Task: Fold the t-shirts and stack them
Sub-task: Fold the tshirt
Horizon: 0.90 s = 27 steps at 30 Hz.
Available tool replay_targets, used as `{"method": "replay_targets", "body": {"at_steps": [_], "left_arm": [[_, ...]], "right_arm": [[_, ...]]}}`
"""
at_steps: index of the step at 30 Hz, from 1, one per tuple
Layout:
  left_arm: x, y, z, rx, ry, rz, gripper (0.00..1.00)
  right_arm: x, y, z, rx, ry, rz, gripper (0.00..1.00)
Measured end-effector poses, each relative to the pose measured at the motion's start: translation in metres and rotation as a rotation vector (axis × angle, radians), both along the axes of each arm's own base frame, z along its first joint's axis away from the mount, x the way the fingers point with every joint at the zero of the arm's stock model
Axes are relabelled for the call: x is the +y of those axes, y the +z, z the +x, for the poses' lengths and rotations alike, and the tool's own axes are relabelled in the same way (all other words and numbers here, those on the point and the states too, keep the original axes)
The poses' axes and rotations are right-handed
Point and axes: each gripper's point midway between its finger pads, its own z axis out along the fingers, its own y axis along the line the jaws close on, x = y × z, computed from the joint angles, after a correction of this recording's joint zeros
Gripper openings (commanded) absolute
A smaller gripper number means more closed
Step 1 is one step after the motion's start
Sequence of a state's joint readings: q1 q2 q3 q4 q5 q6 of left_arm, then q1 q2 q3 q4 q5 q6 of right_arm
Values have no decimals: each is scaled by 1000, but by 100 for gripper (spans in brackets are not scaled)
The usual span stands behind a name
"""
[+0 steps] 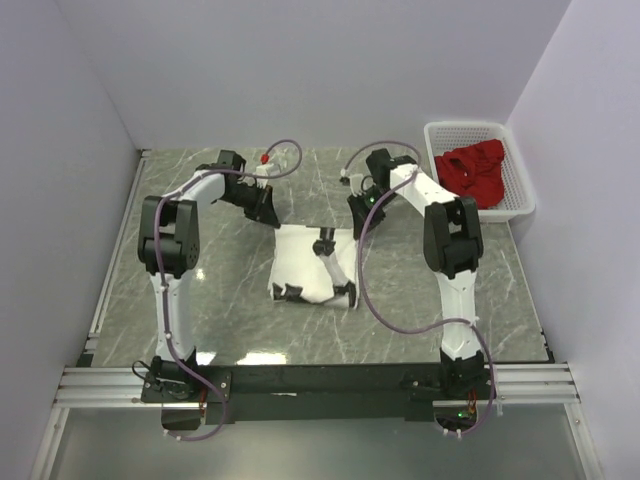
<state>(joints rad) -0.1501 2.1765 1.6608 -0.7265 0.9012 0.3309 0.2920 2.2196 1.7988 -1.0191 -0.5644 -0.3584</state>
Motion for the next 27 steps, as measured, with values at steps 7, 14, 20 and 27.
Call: {"method": "replay_targets", "body": {"at_steps": [7, 14, 20, 27], "left_arm": [[9, -27, 47, -33, 86, 89, 47], [37, 51, 26, -207, 135, 118, 92], [51, 212, -33, -705, 186, 81, 99], [37, 268, -105, -812, 267, -152, 99]], "right_arm": [[-4, -11, 52, -108, -72, -79, 51], [-16, 43, 47, -170, -96, -36, 82], [-15, 172, -11, -400, -123, 166, 87], [18, 241, -68, -455, -160, 522, 89]]}}
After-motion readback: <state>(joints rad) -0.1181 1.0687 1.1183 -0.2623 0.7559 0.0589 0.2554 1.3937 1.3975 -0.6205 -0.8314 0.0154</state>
